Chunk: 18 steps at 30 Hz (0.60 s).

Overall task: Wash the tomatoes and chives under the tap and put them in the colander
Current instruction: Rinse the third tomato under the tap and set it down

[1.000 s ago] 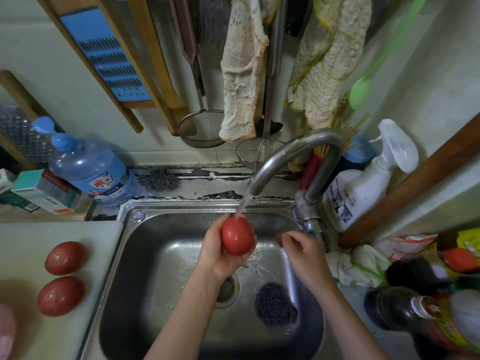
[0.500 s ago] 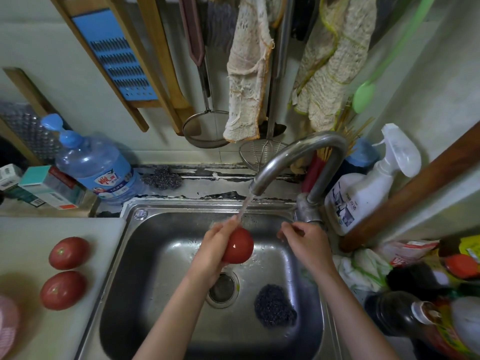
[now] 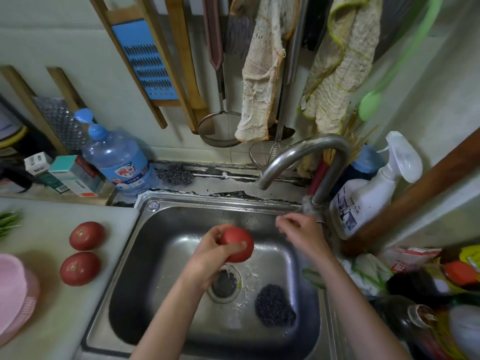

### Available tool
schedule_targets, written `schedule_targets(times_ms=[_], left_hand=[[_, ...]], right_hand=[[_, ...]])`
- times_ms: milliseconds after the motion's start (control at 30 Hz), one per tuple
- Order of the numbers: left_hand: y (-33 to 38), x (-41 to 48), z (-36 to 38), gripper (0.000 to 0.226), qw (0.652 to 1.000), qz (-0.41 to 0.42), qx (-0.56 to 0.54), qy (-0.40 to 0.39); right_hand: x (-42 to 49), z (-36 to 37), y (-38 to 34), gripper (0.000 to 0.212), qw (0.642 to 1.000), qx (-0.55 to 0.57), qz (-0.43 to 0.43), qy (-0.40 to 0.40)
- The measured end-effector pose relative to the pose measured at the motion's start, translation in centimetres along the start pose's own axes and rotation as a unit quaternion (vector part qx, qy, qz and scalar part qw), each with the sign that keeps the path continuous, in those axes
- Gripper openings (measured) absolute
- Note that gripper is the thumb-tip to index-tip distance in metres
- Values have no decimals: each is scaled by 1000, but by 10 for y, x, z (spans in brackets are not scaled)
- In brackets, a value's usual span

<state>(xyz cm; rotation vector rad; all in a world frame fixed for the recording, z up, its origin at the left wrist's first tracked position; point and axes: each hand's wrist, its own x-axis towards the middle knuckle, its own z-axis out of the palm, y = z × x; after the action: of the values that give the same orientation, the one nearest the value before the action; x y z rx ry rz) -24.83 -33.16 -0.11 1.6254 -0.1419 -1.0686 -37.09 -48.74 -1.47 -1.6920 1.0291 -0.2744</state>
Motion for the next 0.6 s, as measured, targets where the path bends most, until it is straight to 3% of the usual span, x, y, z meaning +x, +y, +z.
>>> schedule_targets(times_ms=[100, 200, 400, 600], left_hand=[[-6, -9, 0, 68, 981, 128, 141, 39], [-14, -14, 2, 79, 929, 254, 261, 56], [-25, -20, -7, 78, 864, 356, 350, 64], [-37, -21, -41, 73, 864, 359, 352, 25]], right_hand=[[-21, 11, -9, 23, 992, 50, 19, -110], [-39, 29, -17, 29, 971, 129, 44, -194], [-48, 57, -22, 44, 976, 135, 60, -158], [-52, 82, -22, 36, 985, 100, 59, -124]])
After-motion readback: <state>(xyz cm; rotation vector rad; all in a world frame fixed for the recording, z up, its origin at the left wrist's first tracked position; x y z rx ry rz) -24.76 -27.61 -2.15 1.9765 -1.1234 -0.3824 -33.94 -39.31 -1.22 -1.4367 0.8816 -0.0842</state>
